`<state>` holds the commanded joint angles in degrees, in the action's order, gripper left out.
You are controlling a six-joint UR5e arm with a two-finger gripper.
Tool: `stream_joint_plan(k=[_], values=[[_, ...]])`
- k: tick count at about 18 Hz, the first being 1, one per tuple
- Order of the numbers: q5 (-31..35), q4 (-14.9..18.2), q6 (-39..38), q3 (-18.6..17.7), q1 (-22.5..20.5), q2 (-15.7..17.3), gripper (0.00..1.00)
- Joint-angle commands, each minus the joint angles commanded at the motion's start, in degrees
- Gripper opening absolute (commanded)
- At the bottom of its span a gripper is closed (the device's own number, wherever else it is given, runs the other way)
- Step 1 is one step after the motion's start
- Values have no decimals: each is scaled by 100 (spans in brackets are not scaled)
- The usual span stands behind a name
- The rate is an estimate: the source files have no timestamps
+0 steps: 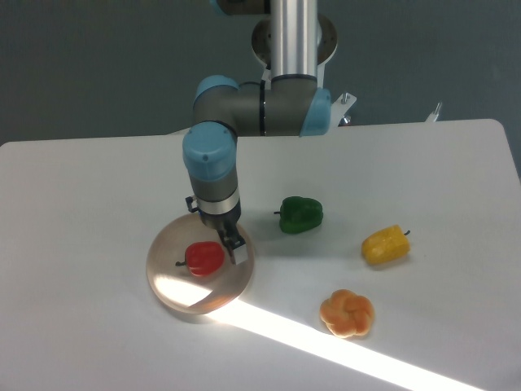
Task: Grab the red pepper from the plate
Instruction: 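Lower the open gripper around the red pepper on the plate, then close the gripper on the red pepper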
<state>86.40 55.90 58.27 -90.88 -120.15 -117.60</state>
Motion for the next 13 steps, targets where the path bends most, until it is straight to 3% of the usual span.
stream_joint_plan(k=[13], values=[[-36, -184, -360, 96, 114, -281, 100]])
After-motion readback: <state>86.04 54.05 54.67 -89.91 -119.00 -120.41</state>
